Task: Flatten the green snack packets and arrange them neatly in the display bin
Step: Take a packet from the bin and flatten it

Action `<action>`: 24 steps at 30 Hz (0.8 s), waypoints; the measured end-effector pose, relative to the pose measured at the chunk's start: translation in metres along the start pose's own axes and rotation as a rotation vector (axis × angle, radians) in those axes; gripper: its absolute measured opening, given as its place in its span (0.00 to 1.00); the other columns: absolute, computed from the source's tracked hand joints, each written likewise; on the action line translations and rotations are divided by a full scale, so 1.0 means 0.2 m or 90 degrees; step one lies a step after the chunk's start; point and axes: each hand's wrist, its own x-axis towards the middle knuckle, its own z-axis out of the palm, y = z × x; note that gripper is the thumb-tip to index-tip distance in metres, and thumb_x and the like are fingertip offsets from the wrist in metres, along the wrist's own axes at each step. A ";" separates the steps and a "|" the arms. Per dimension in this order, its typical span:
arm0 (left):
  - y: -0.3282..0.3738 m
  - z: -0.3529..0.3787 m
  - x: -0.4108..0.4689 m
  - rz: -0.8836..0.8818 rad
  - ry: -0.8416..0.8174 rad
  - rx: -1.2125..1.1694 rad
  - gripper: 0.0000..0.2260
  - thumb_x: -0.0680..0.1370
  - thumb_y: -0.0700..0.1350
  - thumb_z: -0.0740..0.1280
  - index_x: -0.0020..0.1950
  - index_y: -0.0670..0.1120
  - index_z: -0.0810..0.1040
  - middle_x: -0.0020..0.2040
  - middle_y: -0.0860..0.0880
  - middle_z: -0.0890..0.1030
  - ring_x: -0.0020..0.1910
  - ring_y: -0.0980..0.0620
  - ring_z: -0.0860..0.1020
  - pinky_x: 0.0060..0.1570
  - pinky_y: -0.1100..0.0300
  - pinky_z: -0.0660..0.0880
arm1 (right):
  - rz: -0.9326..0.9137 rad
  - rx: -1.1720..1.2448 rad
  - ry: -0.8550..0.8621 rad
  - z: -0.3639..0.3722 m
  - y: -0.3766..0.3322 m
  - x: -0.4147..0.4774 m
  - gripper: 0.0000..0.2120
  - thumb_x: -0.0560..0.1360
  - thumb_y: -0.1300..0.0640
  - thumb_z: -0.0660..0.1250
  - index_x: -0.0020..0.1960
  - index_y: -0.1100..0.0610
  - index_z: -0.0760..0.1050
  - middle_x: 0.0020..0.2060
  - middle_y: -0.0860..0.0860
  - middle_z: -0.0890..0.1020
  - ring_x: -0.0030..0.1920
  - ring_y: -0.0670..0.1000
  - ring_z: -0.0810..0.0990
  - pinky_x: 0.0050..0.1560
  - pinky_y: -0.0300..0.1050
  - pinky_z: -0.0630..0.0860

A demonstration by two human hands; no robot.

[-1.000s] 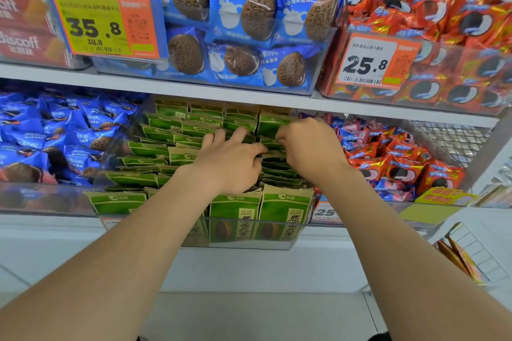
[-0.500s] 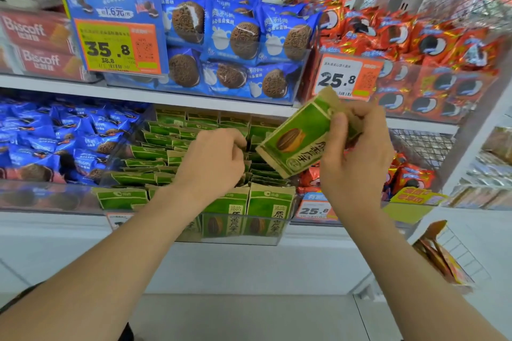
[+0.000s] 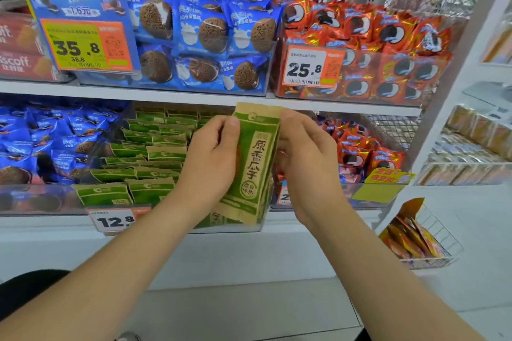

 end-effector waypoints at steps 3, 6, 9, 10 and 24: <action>0.01 0.01 0.01 -0.060 0.057 -0.106 0.05 0.88 0.51 0.61 0.64 0.55 0.69 0.52 0.43 0.85 0.47 0.52 0.85 0.54 0.46 0.84 | 0.037 0.042 -0.067 0.00 0.03 -0.01 0.13 0.86 0.57 0.64 0.63 0.63 0.83 0.55 0.60 0.87 0.52 0.56 0.86 0.53 0.53 0.84; 0.01 0.01 0.02 -0.012 0.057 -0.074 0.02 0.88 0.50 0.61 0.60 0.54 0.70 0.52 0.43 0.82 0.46 0.53 0.82 0.49 0.50 0.81 | 0.117 0.105 -0.082 0.00 0.04 -0.02 0.12 0.86 0.58 0.64 0.61 0.63 0.84 0.51 0.58 0.88 0.46 0.51 0.86 0.46 0.45 0.84; 0.03 0.03 0.00 -0.018 -0.001 -0.059 0.08 0.87 0.54 0.64 0.57 0.50 0.75 0.50 0.49 0.82 0.48 0.54 0.83 0.49 0.54 0.81 | 0.160 0.084 -0.056 -0.01 0.02 -0.02 0.13 0.85 0.57 0.66 0.57 0.64 0.85 0.46 0.58 0.88 0.42 0.52 0.86 0.44 0.45 0.85; 0.04 0.03 -0.01 -0.028 -0.023 -0.063 0.11 0.85 0.56 0.65 0.57 0.49 0.75 0.50 0.47 0.83 0.48 0.52 0.84 0.49 0.54 0.82 | 0.149 0.058 -0.045 -0.01 0.01 -0.02 0.13 0.85 0.57 0.67 0.56 0.66 0.85 0.45 0.60 0.88 0.42 0.53 0.86 0.43 0.46 0.85; 0.09 -0.05 -0.03 -0.062 -0.198 -0.152 0.08 0.87 0.47 0.63 0.58 0.46 0.81 0.50 0.45 0.87 0.51 0.50 0.86 0.53 0.49 0.83 | -0.021 -0.108 0.017 -0.01 0.03 -0.03 0.16 0.84 0.54 0.70 0.45 0.65 0.86 0.41 0.65 0.87 0.39 0.61 0.85 0.50 0.70 0.83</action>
